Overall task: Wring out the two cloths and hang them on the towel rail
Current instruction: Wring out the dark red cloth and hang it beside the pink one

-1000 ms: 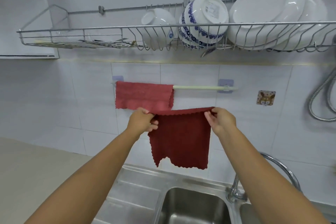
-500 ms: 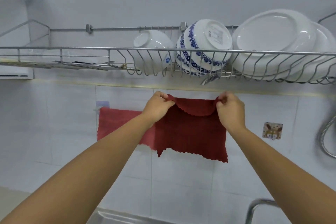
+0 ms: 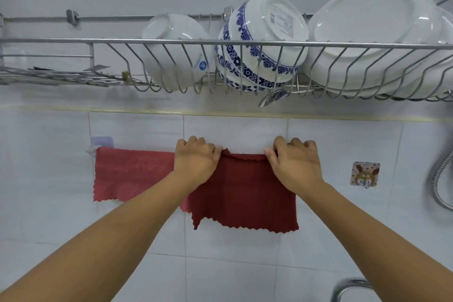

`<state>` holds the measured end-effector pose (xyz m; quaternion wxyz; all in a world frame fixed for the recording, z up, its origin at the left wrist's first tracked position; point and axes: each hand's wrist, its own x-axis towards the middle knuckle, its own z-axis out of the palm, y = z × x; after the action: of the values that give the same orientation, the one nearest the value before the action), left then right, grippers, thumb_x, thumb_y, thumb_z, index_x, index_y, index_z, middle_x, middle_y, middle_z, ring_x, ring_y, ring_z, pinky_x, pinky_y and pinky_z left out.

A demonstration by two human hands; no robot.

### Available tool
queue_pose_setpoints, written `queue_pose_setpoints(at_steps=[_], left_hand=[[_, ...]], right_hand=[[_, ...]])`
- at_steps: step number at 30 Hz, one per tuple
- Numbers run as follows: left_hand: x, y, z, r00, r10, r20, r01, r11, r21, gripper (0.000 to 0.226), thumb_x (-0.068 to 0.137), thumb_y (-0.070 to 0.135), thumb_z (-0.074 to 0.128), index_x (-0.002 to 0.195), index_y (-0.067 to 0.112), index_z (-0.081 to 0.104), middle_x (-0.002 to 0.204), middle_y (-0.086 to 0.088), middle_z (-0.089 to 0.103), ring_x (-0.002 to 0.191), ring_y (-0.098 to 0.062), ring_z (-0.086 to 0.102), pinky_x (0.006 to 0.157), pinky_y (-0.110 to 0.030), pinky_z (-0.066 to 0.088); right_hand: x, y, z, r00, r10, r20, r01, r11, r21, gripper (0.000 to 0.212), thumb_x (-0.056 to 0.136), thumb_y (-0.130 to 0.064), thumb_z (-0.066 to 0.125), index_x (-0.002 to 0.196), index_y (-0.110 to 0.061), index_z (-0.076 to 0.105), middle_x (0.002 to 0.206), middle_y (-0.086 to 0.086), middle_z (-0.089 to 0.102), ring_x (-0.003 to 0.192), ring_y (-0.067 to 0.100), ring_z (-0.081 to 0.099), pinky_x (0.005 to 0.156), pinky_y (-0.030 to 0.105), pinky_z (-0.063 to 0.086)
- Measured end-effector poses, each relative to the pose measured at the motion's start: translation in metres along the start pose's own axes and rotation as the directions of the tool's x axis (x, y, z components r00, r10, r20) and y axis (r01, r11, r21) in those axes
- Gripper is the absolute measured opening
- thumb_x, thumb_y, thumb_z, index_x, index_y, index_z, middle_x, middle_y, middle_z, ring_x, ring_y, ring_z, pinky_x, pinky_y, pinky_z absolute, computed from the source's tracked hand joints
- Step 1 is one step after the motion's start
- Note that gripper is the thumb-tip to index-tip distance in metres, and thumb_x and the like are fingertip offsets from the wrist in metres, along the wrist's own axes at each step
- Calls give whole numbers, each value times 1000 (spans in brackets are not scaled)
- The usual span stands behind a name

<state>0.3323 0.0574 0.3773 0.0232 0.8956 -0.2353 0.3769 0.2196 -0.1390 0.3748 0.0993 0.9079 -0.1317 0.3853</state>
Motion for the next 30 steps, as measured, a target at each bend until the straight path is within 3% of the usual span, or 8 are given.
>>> queue_pose_setpoints(at_steps=[6, 10, 13, 15, 20, 24, 26, 30], left_hand=[[-5, -8, 11, 992, 107, -62, -103, 993, 59, 69, 93, 38, 1, 101, 15, 66, 88, -4, 64, 87, -28, 55, 74, -38, 30], [-3, -14, 8, 998, 36, -45, -37, 999, -34, 44, 101, 42, 17, 113, 14, 49, 88, 0, 60, 85, -25, 58, 81, -38, 35], [-7, -21, 9, 989, 125, -80, -128, 991, -27, 74, 89, 39, -11, 123, 17, 51, 100, -2, 57, 89, -27, 55, 81, -40, 34], [-9, -26, 12, 992, 110, -64, -111, 994, -10, 82, 85, 42, -15, 113, 17, 59, 97, -3, 61, 93, -27, 54, 84, -40, 35], [-8, -25, 12, 1000, 12, 0, -12, 1000, -23, 54, 100, 45, 16, 98, 16, 62, 95, -2, 63, 97, -24, 53, 89, -38, 35], [-14, -31, 10, 983, -70, -172, 30, 974, -225, 27, 96, 37, 46, 98, 14, 59, 91, -1, 64, 89, -24, 58, 83, -39, 40], [-20, -36, 6, 960, -162, -228, 93, 954, -286, 23, 92, 35, 55, 91, 13, 61, 86, -3, 64, 84, -25, 59, 77, -39, 43], [-33, -46, 1, 936, -351, -19, 320, 872, -371, 38, 90, 50, 53, 76, 17, 64, 77, 3, 67, 82, -21, 62, 81, -37, 46]], right_hand=[[1, 2, 8, 999, -35, -22, 37, 996, 82, 33, 99, -42, 34, 97, -14, 51, 73, 1, 58, 76, 27, 59, 87, 43, 40], [4, 15, 2, 1000, 10, -29, -3, 965, 261, 27, 97, -40, 46, 100, -13, 49, 102, 2, 48, 73, 30, 54, 72, 39, 46], [3, 15, 0, 998, -40, 51, 32, 989, 147, 32, 99, -42, 35, 91, -17, 53, 93, 0, 58, 79, 23, 54, 79, 35, 39], [-1, 10, 1, 997, -55, 55, 53, 998, 30, 41, 99, -47, 24, 91, -22, 55, 87, -3, 61, 91, 20, 55, 87, 37, 34], [2, 9, 2, 996, -39, 83, 38, 999, 23, 40, 100, -46, 20, 103, -22, 52, 90, -1, 63, 99, 20, 54, 93, 38, 29], [-3, 17, 4, 993, -81, -91, 98, 974, 205, 14, 94, -13, 44, 103, -10, 55, 92, 5, 63, 78, 28, 57, 81, 38, 39], [-4, 28, 3, 991, -36, -127, 67, 967, 248, 17, 83, 2, 53, 97, -5, 61, 89, 9, 64, 77, 33, 58, 74, 39, 42], [-6, 45, 1, 986, 83, -147, -47, 971, 236, 10, 84, -9, 60, 92, -13, 65, 79, 4, 66, 81, 30, 57, 75, 40, 40]])
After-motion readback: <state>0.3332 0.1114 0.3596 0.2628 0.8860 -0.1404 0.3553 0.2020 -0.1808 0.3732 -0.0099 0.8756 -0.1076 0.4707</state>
